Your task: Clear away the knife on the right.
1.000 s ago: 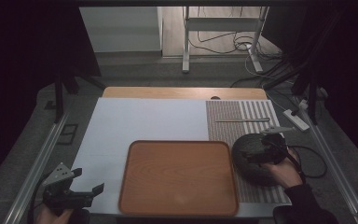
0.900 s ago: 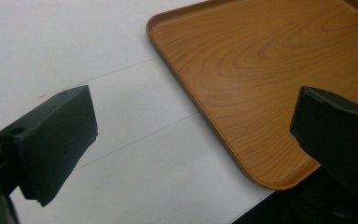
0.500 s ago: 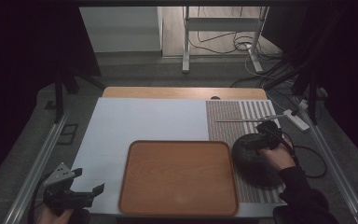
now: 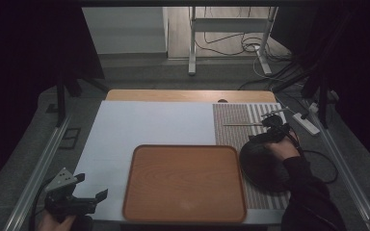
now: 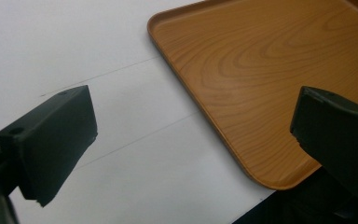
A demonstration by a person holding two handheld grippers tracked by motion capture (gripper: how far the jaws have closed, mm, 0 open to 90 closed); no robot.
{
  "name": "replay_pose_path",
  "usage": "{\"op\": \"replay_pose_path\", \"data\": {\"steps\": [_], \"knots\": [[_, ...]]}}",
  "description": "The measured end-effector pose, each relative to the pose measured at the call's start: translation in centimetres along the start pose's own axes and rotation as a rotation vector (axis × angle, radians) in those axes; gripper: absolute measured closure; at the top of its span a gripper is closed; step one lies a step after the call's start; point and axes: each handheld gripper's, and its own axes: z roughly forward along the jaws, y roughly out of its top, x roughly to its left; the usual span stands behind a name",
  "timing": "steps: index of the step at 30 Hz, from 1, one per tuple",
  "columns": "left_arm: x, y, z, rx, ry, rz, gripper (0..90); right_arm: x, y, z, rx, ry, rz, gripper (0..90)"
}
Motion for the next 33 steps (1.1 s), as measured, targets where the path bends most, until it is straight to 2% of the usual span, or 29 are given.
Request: {"op": "replay_pose_path", "data": {"steps": [8, 16, 20, 21, 22, 25, 26, 27, 28, 29, 30, 33], "knots": [[0.0, 0.0, 0.0, 0.002, 0.001, -0.003, 0.4, -1.4, 0.9, 1.9, 0.015, -0.019, 0.032, 0.0], [0.0, 0.0, 0.0, 0.003, 0.003, -0.001, 0.3, -2.8, 1.3, 3.9, 0.067, -0.06, 0.026, 0.0], [0.0, 0.0, 0.0, 0.004, 0.004, 0.002, 0.3, -3.3, 1.3, 4.2, 0.077, -0.08, 0.014, 8.1], [0.0, 0.0, 0.0, 0.005, 0.004, 0.003, 0.3, -3.6, 1.4, 4.2, 0.071, -0.082, 0.012, 17.9], [0.0, 0.0, 0.0, 0.005, 0.004, 0.003, 0.3, -3.6, 1.4, 4.2, 0.071, -0.082, 0.012, 17.9], [0.0, 0.0, 0.0, 0.006, 0.005, 0.005, 0.3, -4.2, 1.7, 4.1, 0.062, -0.079, 0.011, 32.4], [0.0, 0.0, 0.1, 0.006, 0.005, 0.005, 0.3, -4.6, 1.9, 4.1, 0.054, -0.089, 0.002, 46.4], [0.0, 0.0, 0.1, 0.006, 0.005, 0.005, 0.3, -4.6, 1.9, 4.1, 0.054, -0.089, 0.002, 46.4], [0.0, 0.0, 0.1, 0.006, 0.005, 0.005, 0.3, -4.8, 2.1, 4.1, 0.055, -0.073, 0.005, 53.0], [0.0, 0.0, 0.1, 0.007, 0.005, 0.005, 0.2, -5.3, 2.4, 4.3, 0.064, -0.049, 0.009, 69.5], [0.0, 0.0, 0.1, 0.007, 0.005, 0.005, 0.2, -5.3, 2.4, 4.3, 0.064, -0.049, 0.009, 69.5], [-0.1, 0.0, 0.1, 0.008, 0.006, 0.005, 0.2, -5.7, 2.9, 4.4, 0.063, -0.022, 0.016, 89.9]]}}
